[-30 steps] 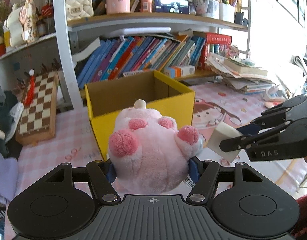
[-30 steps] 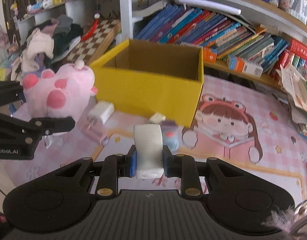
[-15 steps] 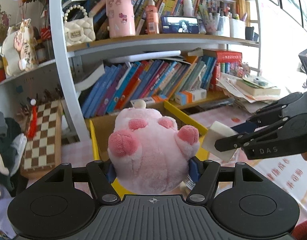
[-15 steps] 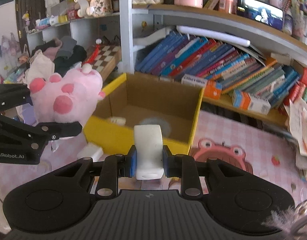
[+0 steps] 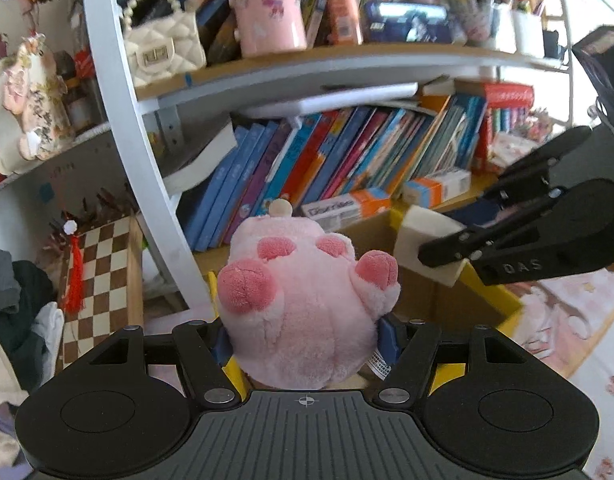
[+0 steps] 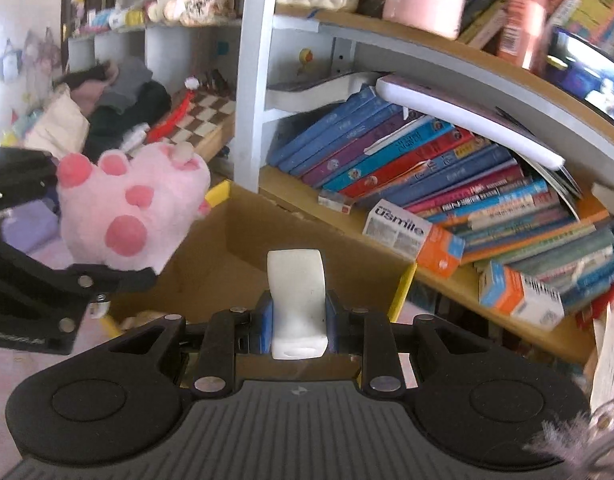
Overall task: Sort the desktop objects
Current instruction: 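Lower and release the plush pig and eraser block into the yellow box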
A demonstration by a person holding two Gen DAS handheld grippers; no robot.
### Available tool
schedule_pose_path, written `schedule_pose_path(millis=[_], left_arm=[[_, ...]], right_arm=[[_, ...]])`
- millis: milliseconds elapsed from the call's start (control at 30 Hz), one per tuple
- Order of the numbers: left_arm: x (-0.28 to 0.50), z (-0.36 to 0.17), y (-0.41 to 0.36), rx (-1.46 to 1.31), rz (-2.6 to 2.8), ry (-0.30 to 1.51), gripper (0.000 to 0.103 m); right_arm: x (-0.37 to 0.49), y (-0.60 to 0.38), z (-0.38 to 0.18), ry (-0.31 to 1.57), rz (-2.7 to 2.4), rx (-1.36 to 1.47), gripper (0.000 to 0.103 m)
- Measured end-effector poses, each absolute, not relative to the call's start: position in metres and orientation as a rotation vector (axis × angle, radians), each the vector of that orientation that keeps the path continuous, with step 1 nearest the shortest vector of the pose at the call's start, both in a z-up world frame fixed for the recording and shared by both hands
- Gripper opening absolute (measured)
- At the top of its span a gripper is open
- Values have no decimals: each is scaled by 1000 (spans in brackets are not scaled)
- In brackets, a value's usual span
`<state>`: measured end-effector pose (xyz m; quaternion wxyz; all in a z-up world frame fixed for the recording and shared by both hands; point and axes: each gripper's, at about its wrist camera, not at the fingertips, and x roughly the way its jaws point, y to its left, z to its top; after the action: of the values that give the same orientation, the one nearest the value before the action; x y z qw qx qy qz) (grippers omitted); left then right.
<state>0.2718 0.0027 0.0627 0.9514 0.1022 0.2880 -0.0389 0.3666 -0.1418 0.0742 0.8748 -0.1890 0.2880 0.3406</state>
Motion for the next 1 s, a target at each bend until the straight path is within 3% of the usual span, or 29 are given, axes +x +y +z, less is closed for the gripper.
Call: schedule_pose_path(millis=[567,833,900,1000], left_arm=[[345,-1,9,265,-124,873,68],[349,-10,5,315,-129,904,73],[348,-10,4,322,-125,902,74],[345,-8,1,339,-107,890,76]], right_arm=[[447,-59,1,777,781,-718,24],[455,-48,-15,825,780,-755,24],[458,-48,-18,832,771,-759,26],[459,-51,-17,824,752,-746,39]])
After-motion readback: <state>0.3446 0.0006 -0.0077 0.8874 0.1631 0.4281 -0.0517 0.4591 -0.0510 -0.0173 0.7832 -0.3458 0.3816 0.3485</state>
